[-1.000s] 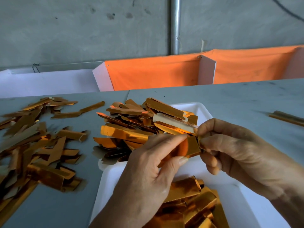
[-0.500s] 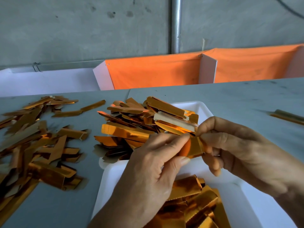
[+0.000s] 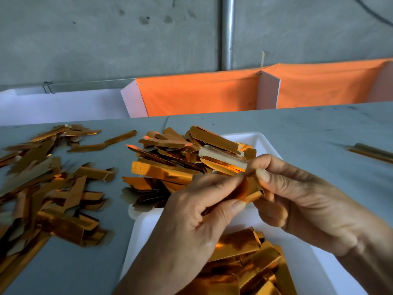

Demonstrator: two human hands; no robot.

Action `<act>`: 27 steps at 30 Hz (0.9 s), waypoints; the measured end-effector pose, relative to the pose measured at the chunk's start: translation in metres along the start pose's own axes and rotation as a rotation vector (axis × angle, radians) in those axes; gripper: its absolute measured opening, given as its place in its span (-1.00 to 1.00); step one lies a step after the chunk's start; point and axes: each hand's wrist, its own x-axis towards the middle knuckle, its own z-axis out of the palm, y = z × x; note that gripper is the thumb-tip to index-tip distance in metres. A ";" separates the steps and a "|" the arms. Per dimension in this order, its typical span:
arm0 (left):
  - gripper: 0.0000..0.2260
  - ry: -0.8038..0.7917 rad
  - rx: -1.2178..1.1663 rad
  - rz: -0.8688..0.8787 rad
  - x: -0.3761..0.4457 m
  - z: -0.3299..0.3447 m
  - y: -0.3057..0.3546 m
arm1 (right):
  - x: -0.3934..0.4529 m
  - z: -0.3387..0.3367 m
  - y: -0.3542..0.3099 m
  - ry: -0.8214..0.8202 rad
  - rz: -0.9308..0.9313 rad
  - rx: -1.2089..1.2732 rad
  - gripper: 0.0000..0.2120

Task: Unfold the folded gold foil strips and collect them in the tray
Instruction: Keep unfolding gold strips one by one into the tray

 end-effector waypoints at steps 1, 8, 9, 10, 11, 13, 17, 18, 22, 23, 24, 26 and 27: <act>-0.66 -0.008 0.005 -0.001 0.000 0.000 0.000 | 0.000 0.000 0.000 -0.008 0.009 0.012 -0.70; -0.69 0.008 0.052 -0.003 0.000 0.002 -0.003 | 0.003 0.003 0.003 0.042 -0.019 -0.095 -0.70; -0.70 0.026 0.073 -0.004 0.000 0.002 -0.003 | 0.003 0.003 0.004 0.076 -0.021 -0.139 -0.70; -0.70 0.044 0.096 -0.008 0.000 0.003 -0.003 | 0.002 0.004 0.004 0.101 -0.014 -0.189 -0.70; -0.69 0.060 0.116 -0.014 0.000 0.004 -0.004 | 0.001 0.004 0.003 0.118 -0.002 -0.248 -0.72; -0.67 0.078 0.163 -0.025 0.000 0.006 -0.004 | -0.002 0.004 -0.001 0.156 0.021 -0.371 -0.78; -0.46 0.158 0.259 -0.086 0.002 0.010 -0.007 | -0.002 0.001 -0.004 0.360 -0.072 -0.595 -0.94; -0.43 0.221 0.299 -0.089 0.002 0.008 -0.008 | -0.001 -0.002 -0.004 0.439 -0.105 -0.600 -0.94; -0.50 0.404 0.234 -0.208 0.000 0.000 -0.017 | 0.002 -0.006 -0.004 0.581 -0.140 -0.439 -0.97; -0.52 0.383 0.166 -0.231 -0.001 0.000 -0.018 | 0.002 -0.006 -0.004 0.577 -0.135 -0.423 -0.96; -0.55 0.352 0.119 -0.233 -0.001 0.002 -0.018 | 0.002 -0.006 -0.004 0.565 -0.123 -0.420 -0.93; -0.59 0.313 0.074 -0.206 0.002 0.007 -0.015 | 0.002 -0.003 -0.002 0.537 -0.088 -0.430 -0.91; -0.59 0.309 0.042 -0.198 0.003 0.008 -0.013 | 0.002 -0.003 -0.002 0.526 -0.071 -0.435 -0.93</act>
